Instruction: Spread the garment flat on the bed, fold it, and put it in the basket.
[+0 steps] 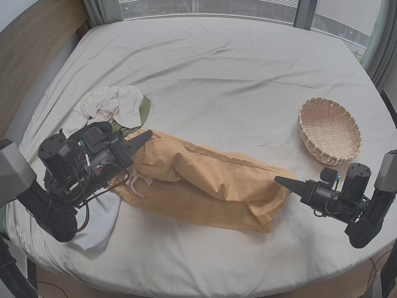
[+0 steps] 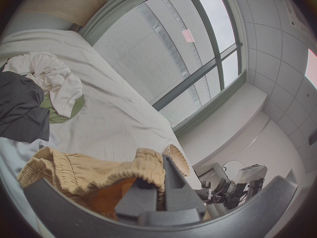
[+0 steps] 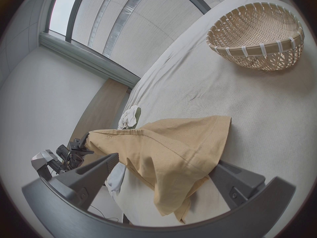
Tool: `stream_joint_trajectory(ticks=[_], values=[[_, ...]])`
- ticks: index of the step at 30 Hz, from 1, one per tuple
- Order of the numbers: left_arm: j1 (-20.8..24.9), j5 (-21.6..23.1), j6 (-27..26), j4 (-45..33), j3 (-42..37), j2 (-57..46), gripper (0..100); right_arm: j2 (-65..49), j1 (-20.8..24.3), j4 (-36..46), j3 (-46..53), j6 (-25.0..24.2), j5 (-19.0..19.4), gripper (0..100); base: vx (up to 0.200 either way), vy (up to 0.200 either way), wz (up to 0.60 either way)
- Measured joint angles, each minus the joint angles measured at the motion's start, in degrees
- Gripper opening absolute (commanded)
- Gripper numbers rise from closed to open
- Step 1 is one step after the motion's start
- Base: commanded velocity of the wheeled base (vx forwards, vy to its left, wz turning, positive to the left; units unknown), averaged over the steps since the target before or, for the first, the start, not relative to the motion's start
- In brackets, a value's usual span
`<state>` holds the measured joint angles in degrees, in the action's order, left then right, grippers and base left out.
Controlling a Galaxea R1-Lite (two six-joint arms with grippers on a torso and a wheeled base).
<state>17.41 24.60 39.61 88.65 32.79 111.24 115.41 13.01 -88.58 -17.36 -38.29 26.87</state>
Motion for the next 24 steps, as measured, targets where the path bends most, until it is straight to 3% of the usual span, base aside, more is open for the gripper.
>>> stream_joint_trajectory(ticks=[13,24], values=[[-0.1,0.0,-0.1,0.0,0.5,0.3,0,-7.4,0.2,0.1,2.7,-5.2,1.3,100,0.0,0.0,0.0],[0.1,-0.1,0.0,0.0,0.9,0.3,0,-1.5,1.7,0.0,-2.1,-5.2,0.6,100,0.0,0.0,0.0]])
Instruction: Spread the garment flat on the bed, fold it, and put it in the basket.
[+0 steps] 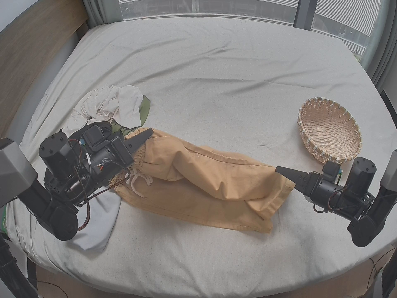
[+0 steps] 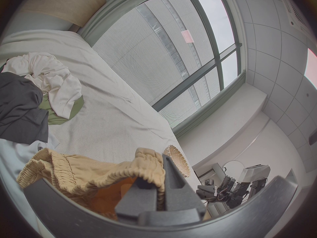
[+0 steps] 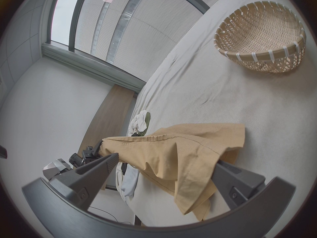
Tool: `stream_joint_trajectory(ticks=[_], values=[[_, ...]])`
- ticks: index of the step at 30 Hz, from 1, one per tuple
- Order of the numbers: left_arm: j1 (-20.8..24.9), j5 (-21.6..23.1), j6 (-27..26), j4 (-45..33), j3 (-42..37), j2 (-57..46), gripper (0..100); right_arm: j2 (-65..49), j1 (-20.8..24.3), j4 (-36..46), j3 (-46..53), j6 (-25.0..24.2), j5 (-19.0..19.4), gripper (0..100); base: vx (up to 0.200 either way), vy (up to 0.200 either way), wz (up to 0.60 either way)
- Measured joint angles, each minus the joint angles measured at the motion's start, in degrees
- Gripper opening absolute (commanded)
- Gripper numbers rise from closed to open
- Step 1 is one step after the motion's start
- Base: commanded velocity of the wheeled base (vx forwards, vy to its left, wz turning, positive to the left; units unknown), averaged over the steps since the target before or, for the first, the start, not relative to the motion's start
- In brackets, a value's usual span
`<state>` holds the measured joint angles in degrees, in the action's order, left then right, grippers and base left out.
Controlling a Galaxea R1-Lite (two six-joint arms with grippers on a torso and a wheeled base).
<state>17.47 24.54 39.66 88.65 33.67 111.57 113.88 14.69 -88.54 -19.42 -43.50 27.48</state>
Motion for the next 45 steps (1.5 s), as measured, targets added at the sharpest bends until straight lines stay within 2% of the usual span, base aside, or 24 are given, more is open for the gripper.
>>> stream_joint_trajectory(ticks=[7,12,15,20,28,29,45], values=[[0.0,0.0,0.0,0.0,0.0,-0.3,0,2.7,0.5,0.0,-2.9,-0.2,-0.8,100,0.0,0.0,0.0],[0.0,0.0,0.0,0.0,-0.1,-0.4,0,4.3,0.5,0.0,-4.5,-0.5,-2.9,100,0.0,0.0,0.0],[0.0,0.0,0.0,0.0,-0.1,-0.5,0,5.0,0.6,-0.1,-5.0,-1.2,-3.1,100,0.0,0.0,0.0],[0.1,0.0,0.0,0.0,-0.2,-0.5,0,5.5,1.0,-0.1,-6.2,-5.3,-3.2,100,0.0,0.0,0.0],[0.1,0.0,-0.1,0.1,-0.3,-0.7,0,6.0,1.7,-0.2,-8.0,-5.9,-5.5,100,0.0,0.0,0.0],[0.1,0.0,-0.1,0.1,-0.4,-0.7,0,6.1,1.8,-0.2,-8.2,-6.1,-5.9,0,0.0,0.0,0.0],[0.2,0.0,0.4,0.1,-0.7,-1.6,0,5.3,2.3,-0.1,-9.0,-9.4,-6.7,0,0.0,0.0,0.0]])
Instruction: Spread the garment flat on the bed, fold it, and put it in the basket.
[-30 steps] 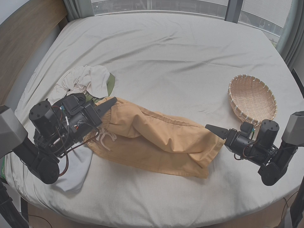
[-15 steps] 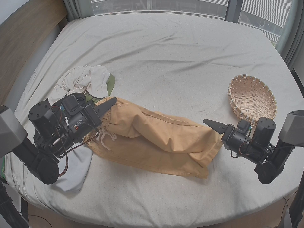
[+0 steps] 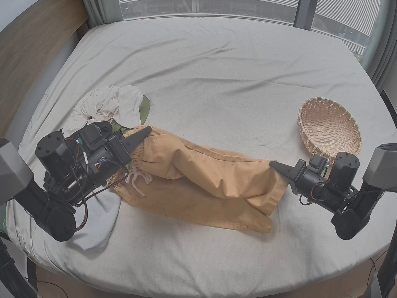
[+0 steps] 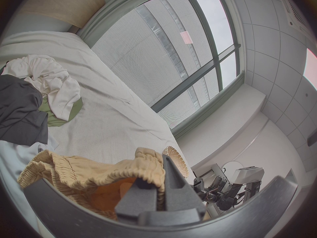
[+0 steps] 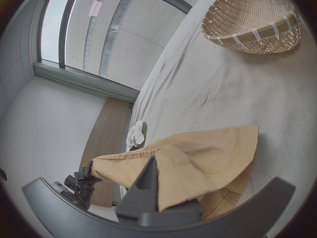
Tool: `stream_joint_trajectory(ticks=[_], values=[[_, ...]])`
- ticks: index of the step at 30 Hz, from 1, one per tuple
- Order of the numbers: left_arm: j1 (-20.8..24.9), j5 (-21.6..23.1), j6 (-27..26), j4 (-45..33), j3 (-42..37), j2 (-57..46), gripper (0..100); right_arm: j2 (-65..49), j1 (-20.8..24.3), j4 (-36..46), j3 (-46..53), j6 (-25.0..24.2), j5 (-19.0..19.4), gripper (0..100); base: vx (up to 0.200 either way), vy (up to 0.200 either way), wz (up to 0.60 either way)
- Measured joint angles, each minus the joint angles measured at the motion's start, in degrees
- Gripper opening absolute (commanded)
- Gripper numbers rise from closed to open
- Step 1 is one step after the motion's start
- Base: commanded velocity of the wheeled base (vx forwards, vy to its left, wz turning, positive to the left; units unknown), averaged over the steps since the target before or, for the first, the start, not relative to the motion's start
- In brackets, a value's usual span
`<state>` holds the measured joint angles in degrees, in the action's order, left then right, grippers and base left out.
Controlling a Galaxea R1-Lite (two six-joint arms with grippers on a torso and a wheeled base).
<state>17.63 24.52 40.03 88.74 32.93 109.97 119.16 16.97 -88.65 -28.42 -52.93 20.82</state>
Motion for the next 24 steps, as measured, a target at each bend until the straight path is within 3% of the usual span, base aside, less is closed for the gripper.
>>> stream_joint_trajectory(ticks=[14,24], values=[[4.1,0.1,0.7,-0.1,6.7,-5.1,0,-15.0,1.0,1.5,0.0,1.2,0.5,0,0.0,0.0,0.0],[5.9,0.8,-0.4,-1.3,12.7,-8.1,0,-25.6,-0.3,20.6,-6.3,7.6,0.7,0,0.0,0.0,0.0]])
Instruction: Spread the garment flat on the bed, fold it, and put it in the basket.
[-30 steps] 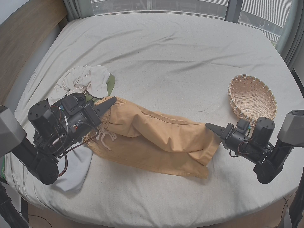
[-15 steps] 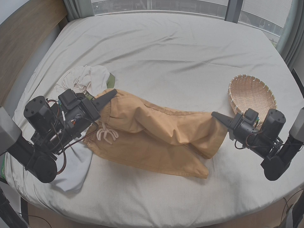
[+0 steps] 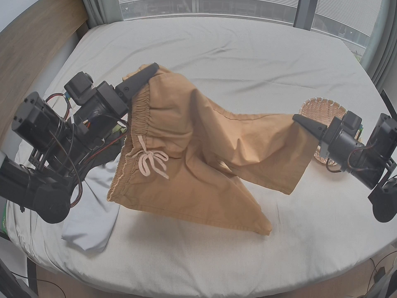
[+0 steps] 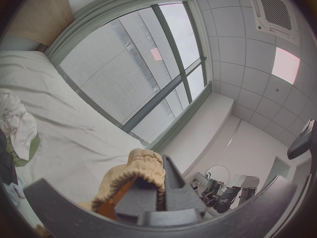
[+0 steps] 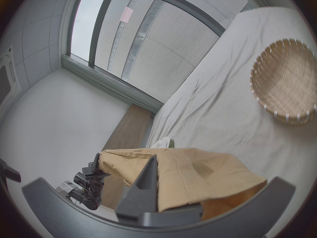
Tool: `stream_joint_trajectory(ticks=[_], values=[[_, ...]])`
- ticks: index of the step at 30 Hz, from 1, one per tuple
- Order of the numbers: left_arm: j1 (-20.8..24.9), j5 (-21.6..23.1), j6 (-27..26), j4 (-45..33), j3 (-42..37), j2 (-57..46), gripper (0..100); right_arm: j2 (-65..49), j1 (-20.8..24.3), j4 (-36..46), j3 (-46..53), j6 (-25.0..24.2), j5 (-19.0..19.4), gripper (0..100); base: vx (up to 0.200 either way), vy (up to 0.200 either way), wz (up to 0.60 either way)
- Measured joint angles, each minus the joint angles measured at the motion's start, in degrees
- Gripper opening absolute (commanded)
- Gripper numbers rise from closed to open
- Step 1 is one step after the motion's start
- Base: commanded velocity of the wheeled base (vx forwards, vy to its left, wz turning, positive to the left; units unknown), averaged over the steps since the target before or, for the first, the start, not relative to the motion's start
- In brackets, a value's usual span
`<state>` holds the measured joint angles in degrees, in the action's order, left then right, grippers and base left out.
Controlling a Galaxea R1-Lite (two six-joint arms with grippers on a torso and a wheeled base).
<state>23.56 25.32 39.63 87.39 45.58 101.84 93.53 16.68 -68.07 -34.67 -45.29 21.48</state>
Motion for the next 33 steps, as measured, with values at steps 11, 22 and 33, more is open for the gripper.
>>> stream_joint_trajectory(ticks=[11,22,33], values=[[0.0,0.0,-0.1,-0.6,2.9,-2.1,0,-7.2,-3.6,15.6,-10.8,7.0,-0.1,0,0.0,0.0,0.0],[-4.0,-0.4,-0.3,-3.1,4.0,-2.6,0,-9.0,-5.7,24.3,-18.3,17.7,-0.3,0,0.0,0.0,0.0],[-7.1,-0.5,-0.3,-4.9,2.5,-3.5,0,-8.3,-10.4,24.9,-19.9,20.2,-0.4,0,0.0,0.0,0.0]])
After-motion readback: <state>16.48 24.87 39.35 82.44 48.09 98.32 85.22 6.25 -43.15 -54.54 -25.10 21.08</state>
